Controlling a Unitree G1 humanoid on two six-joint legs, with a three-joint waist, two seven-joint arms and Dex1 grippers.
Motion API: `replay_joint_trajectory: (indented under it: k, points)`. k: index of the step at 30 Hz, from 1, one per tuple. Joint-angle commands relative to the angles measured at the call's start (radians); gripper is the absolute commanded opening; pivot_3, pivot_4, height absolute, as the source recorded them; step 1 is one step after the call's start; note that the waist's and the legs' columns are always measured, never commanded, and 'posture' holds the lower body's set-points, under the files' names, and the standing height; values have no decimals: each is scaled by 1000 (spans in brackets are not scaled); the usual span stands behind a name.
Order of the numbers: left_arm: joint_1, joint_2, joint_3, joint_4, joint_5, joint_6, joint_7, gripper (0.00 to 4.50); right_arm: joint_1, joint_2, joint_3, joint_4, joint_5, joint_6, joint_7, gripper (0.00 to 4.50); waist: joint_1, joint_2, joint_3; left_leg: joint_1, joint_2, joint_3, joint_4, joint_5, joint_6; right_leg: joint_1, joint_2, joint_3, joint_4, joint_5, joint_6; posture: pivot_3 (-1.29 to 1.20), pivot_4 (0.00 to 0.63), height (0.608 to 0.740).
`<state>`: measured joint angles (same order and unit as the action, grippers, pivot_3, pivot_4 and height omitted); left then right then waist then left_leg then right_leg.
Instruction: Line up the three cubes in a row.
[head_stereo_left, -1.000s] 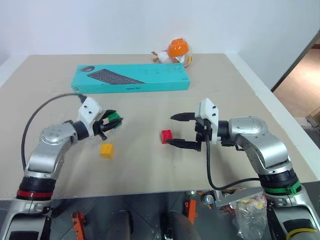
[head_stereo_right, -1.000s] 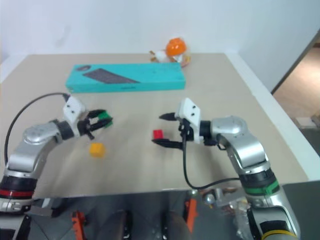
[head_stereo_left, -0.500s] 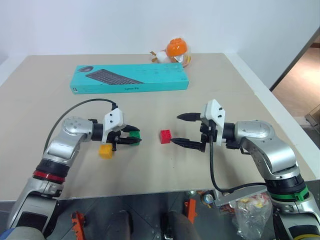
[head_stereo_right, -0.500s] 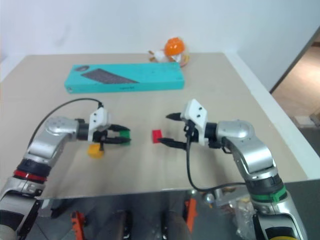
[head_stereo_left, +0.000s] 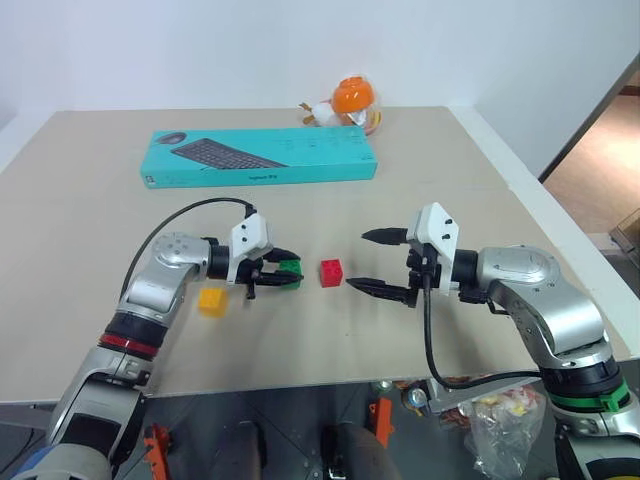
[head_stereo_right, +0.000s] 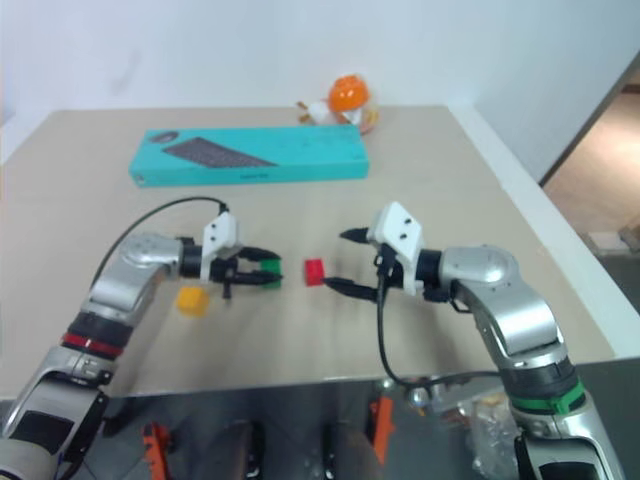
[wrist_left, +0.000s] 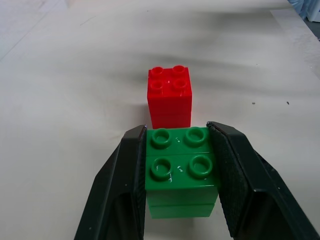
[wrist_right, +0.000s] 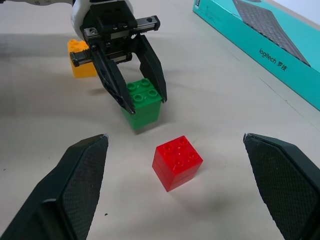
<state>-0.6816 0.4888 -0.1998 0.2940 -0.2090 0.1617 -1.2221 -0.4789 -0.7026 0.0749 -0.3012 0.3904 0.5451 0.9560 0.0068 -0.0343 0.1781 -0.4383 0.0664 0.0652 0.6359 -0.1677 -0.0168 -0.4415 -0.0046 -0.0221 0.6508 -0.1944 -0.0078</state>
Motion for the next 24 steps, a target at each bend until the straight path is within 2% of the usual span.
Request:
replay_joint_trajectory:
  k: [1, 21, 23, 24]
  points:
    - [-9, 3, 6, -17, 2, 6, 4, 1305, 0, -18, -35, -45, 11, -5, -5, 4500, 0, 0, 0, 0, 0, 0, 0, 0, 0, 0, 0, 0, 0, 0, 0, 0, 150, 740]
    - [16, 38, -16, -10, 53, -1, -17, 1305, -2, -25, -21, -20, -3, -26, 3, 4500, 1, 0, 0, 0, 0, 0, 0, 0, 0, 0, 0, 0, 0, 0, 0, 0, 150, 740]
    - [12, 40, -18, -4, 63, -6, -18, 2358, -2, -23, -18, -19, -5, -27, 2, 4500, 1, 0, 0, 0, 0, 0, 0, 0, 0, 0, 0, 0, 0, 0, 0, 0, 150, 740]
    - [8, 40, -17, -2, 64, -4, -18, 2628, -2, -22, -17, -18, -6, -28, 1, 4500, 1, 0, 0, 0, 0, 0, 0, 0, 0, 0, 0, 0, 0, 0, 0, 0, 150, 740]
